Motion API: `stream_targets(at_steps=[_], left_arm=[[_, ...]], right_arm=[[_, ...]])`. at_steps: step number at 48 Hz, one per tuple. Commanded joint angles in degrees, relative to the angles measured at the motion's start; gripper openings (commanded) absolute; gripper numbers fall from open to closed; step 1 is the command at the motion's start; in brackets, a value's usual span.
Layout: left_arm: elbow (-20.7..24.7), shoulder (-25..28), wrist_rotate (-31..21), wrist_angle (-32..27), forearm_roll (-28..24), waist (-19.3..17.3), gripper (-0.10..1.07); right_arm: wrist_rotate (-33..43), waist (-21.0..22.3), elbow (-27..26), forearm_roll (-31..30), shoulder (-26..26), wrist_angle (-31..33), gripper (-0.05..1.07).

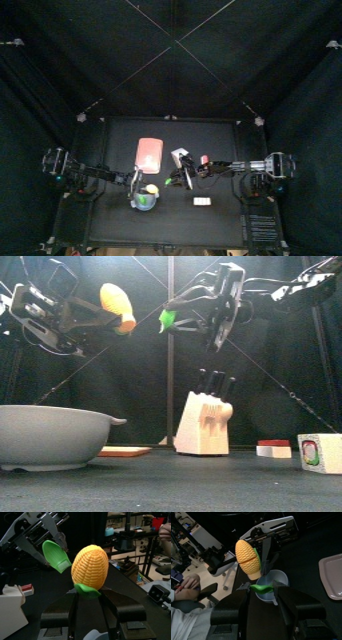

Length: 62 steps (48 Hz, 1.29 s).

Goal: Put corn husk in bowl

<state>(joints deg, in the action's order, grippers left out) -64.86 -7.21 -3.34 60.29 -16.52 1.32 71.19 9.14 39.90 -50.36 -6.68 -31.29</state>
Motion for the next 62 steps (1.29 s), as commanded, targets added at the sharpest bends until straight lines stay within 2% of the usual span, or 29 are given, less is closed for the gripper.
stream_targets(at_steps=[1,9,19,33,39,44,62], left_arm=[[0.53,-1.49,0.00,0.44,0.00,0.26,0.58],[0.18,-4.48,0.00,0.44,-1.49,1.23,0.58],[-2.02,-7.82,0.00,0.44,-2.72,3.08,0.58],[-5.36,-11.25,0.09,0.44,-8.61,4.13,0.58],[-6.06,-11.69,0.00,0.44,-9.32,4.31,0.58],[-5.98,-11.69,0.00,0.35,-9.05,4.31,0.58],[-6.15,-11.69,0.09,-0.26,-8.26,4.31,0.58]], right_arm=[[-0.09,-0.18,-1.32,0.18,-0.79,-0.18,0.29],[0.09,-0.97,-3.08,0.26,2.81,-0.26,0.30],[0.00,-2.72,-7.12,3.52,8.79,-0.18,0.31],[-0.09,-4.57,-13.18,4.39,16.61,-0.18,0.32],[-0.09,-5.45,-15.21,4.39,18.98,-0.18,0.33],[-0.09,-5.98,-16.52,4.92,20.48,-0.18,0.39],[-0.09,-7.38,-19.51,5.45,22.94,2.11,0.76]])
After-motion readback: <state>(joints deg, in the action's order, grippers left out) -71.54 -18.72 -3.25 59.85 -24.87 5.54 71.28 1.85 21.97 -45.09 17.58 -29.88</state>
